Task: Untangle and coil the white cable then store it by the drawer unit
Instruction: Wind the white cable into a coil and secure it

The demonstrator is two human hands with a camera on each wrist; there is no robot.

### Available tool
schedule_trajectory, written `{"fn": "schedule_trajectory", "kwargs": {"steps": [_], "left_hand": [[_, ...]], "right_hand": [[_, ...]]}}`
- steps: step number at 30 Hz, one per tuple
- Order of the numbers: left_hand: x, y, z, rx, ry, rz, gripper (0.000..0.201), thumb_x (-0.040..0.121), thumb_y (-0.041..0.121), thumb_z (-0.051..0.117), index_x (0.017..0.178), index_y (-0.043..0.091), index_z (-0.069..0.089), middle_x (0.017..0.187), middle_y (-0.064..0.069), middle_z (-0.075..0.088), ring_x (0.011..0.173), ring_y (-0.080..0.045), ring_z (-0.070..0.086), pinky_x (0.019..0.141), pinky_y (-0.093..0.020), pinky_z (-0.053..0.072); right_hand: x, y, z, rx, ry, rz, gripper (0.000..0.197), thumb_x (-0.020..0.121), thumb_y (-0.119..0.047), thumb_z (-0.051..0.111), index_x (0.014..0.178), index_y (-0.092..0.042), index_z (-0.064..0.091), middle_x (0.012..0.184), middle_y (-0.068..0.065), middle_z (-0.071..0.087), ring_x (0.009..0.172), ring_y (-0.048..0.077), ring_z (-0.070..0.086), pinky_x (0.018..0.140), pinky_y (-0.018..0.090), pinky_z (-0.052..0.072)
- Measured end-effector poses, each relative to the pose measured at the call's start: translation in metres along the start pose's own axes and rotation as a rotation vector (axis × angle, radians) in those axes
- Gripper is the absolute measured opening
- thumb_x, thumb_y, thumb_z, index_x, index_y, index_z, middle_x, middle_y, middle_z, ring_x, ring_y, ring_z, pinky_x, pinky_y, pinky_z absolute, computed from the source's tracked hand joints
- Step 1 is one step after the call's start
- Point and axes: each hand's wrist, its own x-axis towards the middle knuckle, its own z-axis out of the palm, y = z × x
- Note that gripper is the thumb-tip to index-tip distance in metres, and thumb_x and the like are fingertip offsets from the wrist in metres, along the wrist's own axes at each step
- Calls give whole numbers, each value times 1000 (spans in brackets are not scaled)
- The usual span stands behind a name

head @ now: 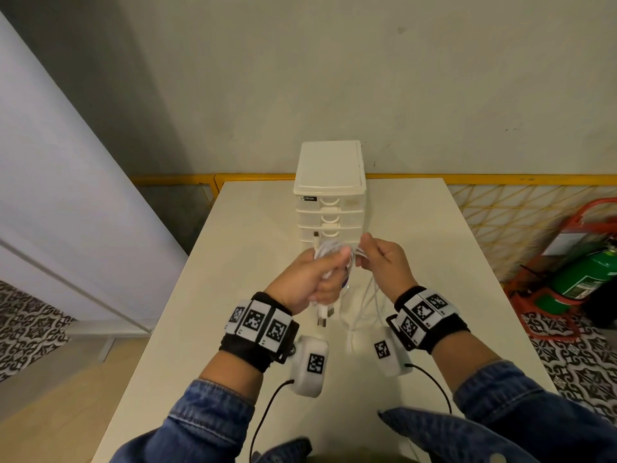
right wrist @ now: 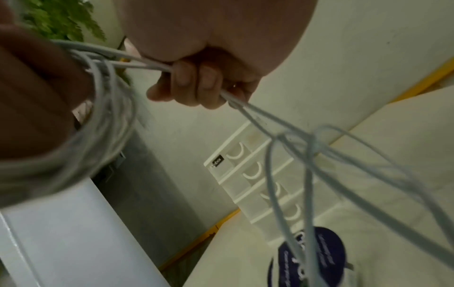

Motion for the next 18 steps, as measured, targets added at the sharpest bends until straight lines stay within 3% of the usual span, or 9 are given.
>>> {"fn": "schedule_trajectory", "kwargs": {"steps": [4, 7, 9, 12, 15, 18], "left_hand": [[2, 12, -9, -233, -10, 140, 37, 96, 34, 37, 64, 17, 46, 35, 12, 32, 25, -2, 25, 34, -13, 27], [3, 13, -12, -289, 17, 138, 35, 97, 33, 35, 68, 15, 43, 34, 11, 32, 24, -3, 24, 33, -13, 26], [1, 11, -14, -209, 69, 106, 34, 95, 33, 41, 68, 13, 41, 35, 9, 31, 24, -5, 23, 33, -13, 26], [-4, 8, -12, 79, 145, -3, 34, 87, 30, 59, 63, 13, 41, 40, 6, 31, 30, -9, 24, 36, -16, 23], [-3, -1, -5, 317, 181, -141, 42, 89, 15, 61, 52, 18, 42, 40, 3, 32, 32, -11, 24, 38, -20, 21], [-1, -8, -1, 389, 204, -220, 45, 91, 12, 58, 50, 17, 38, 38, 3, 33, 31, -11, 25, 37, -21, 21]], "right_hand": [[-10, 13, 0, -28, -29, -50, 54, 82, -60, 37, 63, -12, 53, 64, 0, 51, 66, 12, 48, 76, 33, 46], [-14, 9, 2, -71, -65, -173, 48, 86, -53, 40, 75, -7, 52, 66, 3, 48, 59, 4, 41, 61, 19, 35], [-12, 6, 1, -90, -27, -162, 30, 90, -38, 42, 73, -16, 53, 63, -5, 49, 57, 1, 41, 58, 18, 34], [-5, 6, -7, -65, 80, -115, 26, 94, -24, 42, 69, -23, 52, 56, -16, 49, 57, 1, 40, 59, 16, 34], [1, -3, -13, -21, 149, -143, 26, 94, -25, 40, 70, -24, 52, 55, -19, 49, 55, 1, 37, 58, 19, 33], [6, -13, -13, -15, 161, -187, 26, 92, -30, 40, 71, -26, 53, 59, -12, 46, 57, 8, 37, 59, 26, 34]]}}
